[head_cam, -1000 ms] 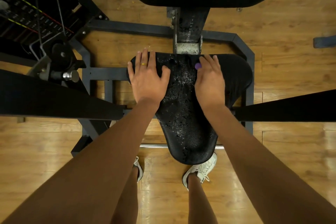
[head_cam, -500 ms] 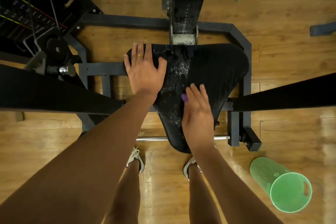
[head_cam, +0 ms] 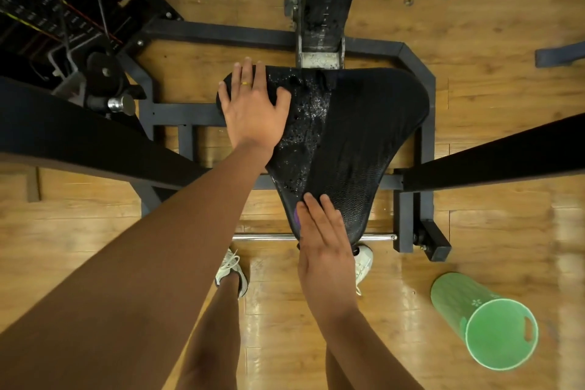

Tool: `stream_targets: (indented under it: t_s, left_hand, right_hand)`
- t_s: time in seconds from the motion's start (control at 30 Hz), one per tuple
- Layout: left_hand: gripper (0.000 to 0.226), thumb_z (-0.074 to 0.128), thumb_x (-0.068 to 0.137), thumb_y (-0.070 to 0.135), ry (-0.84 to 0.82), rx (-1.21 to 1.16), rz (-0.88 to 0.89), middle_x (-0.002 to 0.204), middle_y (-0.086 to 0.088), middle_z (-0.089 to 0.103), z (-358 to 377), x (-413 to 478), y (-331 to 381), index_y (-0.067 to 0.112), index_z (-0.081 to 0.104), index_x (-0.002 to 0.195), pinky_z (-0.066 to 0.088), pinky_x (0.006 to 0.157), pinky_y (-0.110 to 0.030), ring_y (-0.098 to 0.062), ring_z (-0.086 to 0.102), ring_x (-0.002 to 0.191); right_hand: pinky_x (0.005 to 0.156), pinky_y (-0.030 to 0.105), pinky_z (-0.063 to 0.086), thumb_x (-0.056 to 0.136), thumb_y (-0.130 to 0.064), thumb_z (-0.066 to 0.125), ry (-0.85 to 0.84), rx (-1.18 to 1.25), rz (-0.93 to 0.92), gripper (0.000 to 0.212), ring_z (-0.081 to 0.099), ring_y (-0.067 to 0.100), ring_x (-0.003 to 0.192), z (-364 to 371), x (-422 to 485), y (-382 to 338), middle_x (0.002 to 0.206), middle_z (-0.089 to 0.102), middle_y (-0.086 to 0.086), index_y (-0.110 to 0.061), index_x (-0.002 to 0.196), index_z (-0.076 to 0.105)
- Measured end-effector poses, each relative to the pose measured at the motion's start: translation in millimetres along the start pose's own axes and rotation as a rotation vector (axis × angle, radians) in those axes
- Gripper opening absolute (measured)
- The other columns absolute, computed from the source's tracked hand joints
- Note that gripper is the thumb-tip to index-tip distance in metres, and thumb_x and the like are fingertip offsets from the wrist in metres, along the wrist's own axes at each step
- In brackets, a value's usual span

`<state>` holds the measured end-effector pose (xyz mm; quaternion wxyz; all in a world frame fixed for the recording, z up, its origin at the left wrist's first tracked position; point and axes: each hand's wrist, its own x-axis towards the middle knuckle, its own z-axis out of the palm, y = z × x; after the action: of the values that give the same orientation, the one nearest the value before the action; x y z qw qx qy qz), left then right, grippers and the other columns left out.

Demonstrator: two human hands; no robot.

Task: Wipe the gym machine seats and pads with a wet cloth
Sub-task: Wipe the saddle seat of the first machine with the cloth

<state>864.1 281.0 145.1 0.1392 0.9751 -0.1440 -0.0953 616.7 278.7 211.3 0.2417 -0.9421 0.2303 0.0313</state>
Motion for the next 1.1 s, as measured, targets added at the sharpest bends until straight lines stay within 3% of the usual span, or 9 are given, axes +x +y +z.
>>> stream_targets:
  t_s: [0.1, 0.33, 0.5, 0.7, 0.8, 0.9, 1.0, 1.1]
  left_hand:
    - [0.064, 0.032, 0.096, 0.047, -0.001, 0.004, 0.003, 0.161, -0.005, 0.030, -1.8, -0.1, -3.8, 0.015, 0.037, 0.152, 0.007, 0.123, -0.047, -0.021, 0.017, 0.152]
    - [0.065, 0.030, 0.098, 0.048, -0.032, 0.005, 0.018, 0.163, -0.005, 0.026, -1.7, -0.1, -6.6, 0.015, 0.033, 0.154, 0.005, 0.124, -0.048, -0.021, 0.013, 0.152]
    - [0.065, 0.030, 0.098, 0.047, -0.037, -0.004, 0.012, 0.163, -0.006, 0.025, -4.2, -3.5, -2.5, 0.015, 0.032, 0.154, 0.004, 0.124, -0.047, -0.021, 0.012, 0.153]
    - [0.059, 0.031, 0.102, 0.043, -0.078, -0.071, 0.035, 0.163, -0.006, 0.023, -8.1, -0.6, -6.1, 0.015, 0.032, 0.154, 0.002, 0.123, -0.046, -0.022, 0.010, 0.153]
    - [0.051, 0.031, 0.106, 0.033, -0.136, -0.271, 0.048, 0.162, -0.007, 0.026, -19.9, -9.0, -16.4, 0.012, 0.035, 0.153, 0.006, 0.124, -0.047, -0.022, 0.012, 0.153]
    - [0.047, 0.034, 0.107, 0.026, -0.165, -0.444, 0.010, 0.160, -0.005, 0.031, -42.0, -51.1, -16.3, 0.010, 0.037, 0.151, 0.010, 0.124, -0.034, -0.017, 0.015, 0.152]
    - [0.048, 0.038, 0.107, 0.025, -0.188, -0.504, -0.070, 0.161, -0.004, 0.028, -57.0, -116.2, 4.3, 0.010, 0.035, 0.152, 0.010, 0.124, -0.031, -0.013, 0.013, 0.151]
    - [0.067, 0.041, 0.104, 0.040, -0.311, -0.501, -0.206, 0.167, -0.004, 0.004, -54.2, -170.9, 44.4, 0.012, 0.014, 0.158, 0.006, 0.125, -0.037, -0.014, -0.004, 0.153]
  right_hand:
    - [0.118, 0.047, 0.029, 0.081, 0.007, 0.062, 0.002, -0.037, -0.014, 0.060, 0.031, 0.031, 0.145, 5.6, 26.3, -15.4, 0.148, 0.047, 0.010, -0.004, 0.139, 0.051]
    - [0.120, 0.045, 0.023, 0.082, 0.007, 0.060, -0.087, -0.054, -0.129, 0.062, 0.026, 0.031, 0.147, 5.3, 53.0, -13.7, 0.151, 0.043, 0.011, -0.005, 0.142, 0.047]
    - [0.119, 0.043, 0.026, 0.083, 0.004, 0.066, -0.078, -0.082, -0.042, 0.067, 0.023, 0.025, 0.149, -16.9, 9.4, 20.9, 0.154, 0.039, 0.006, -0.009, 0.145, 0.044]
    - [0.119, 0.046, 0.026, 0.089, 0.003, 0.061, -0.015, -0.025, -0.013, 0.054, 0.029, 0.031, 0.146, 7.9, 57.8, -8.9, 0.151, 0.044, 0.012, -0.002, 0.141, 0.048]
    - [0.122, 0.045, 0.019, 0.096, -0.010, 0.056, -0.131, 0.003, -0.042, 0.055, 0.017, 0.028, 0.150, 3.4, 67.3, -10.9, 0.158, 0.032, 0.010, -0.006, 0.148, 0.038]
    - [0.123, 0.039, -0.004, 0.100, -0.041, 0.041, -0.273, 0.209, -0.099, 0.062, -0.006, 0.011, 0.151, -31.3, 60.0, 8.9, 0.165, 0.008, -0.003, -0.022, 0.156, 0.021]
    - [0.124, 0.036, 0.003, 0.102, -0.042, 0.039, -0.082, 0.377, 0.116, 0.057, 0.006, 0.008, 0.151, -66.9, 78.7, 44.9, 0.162, 0.021, -0.004, -0.020, 0.154, 0.030]
    - [0.123, 0.041, 0.011, 0.104, -0.032, 0.037, 0.050, 0.338, 0.336, 0.053, 0.010, 0.018, 0.151, -69.8, 137.2, 77.2, 0.161, 0.025, 0.006, -0.012, 0.153, 0.031]
